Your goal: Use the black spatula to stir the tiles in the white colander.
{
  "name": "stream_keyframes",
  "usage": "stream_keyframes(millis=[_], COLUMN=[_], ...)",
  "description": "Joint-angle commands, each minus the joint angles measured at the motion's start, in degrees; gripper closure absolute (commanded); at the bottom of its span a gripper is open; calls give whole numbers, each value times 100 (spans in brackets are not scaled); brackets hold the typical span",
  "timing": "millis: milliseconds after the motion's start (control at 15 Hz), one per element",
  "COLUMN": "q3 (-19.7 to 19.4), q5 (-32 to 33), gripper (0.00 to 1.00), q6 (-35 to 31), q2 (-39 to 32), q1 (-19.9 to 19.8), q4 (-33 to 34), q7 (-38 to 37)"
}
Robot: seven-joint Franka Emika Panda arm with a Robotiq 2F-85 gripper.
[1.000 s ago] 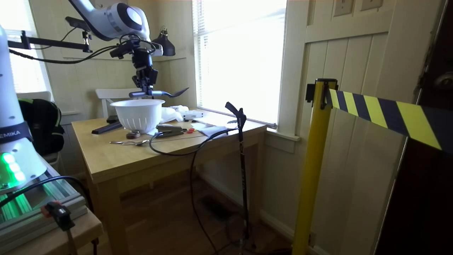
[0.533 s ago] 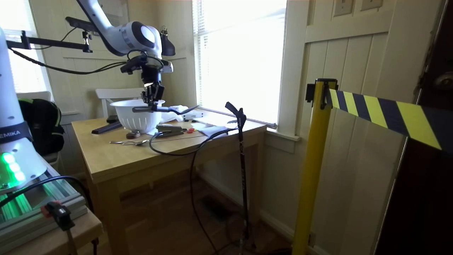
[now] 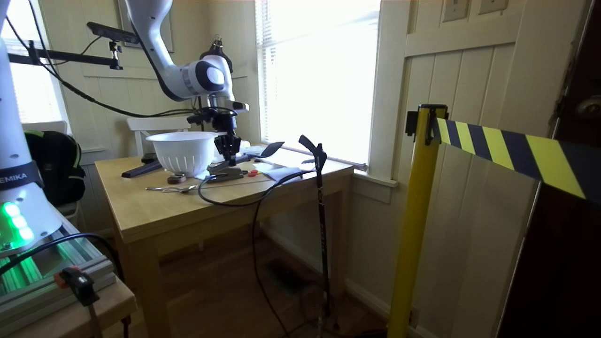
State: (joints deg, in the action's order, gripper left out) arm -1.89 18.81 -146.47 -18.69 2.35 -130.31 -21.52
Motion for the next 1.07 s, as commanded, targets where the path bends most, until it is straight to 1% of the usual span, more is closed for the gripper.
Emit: stream_keyframes(millis=[0,200,267,333,400,467,600,667,867,1000], q3=[-145,-174,-125,-133,-125,-106,-143,-111,77,199], q5=[-168,-307,-432,-486,-561,-648,-757,-853,-1222,-1459], gripper=[94,94,92,51,49,44,30,21,2,0], q6=[-798,-826,-743,-697,-646,-569,-267,26,1044,1643], q2=[-615,-900,-926,-924,-884,-748,-467,-279,441,991], q1=[194,265,227,240,231,212,261,259,226,220], q4=[194,268,279,282,299,276,260,242,54,-124], q7=[7,242,353,418,497,566,585,583,558,527])
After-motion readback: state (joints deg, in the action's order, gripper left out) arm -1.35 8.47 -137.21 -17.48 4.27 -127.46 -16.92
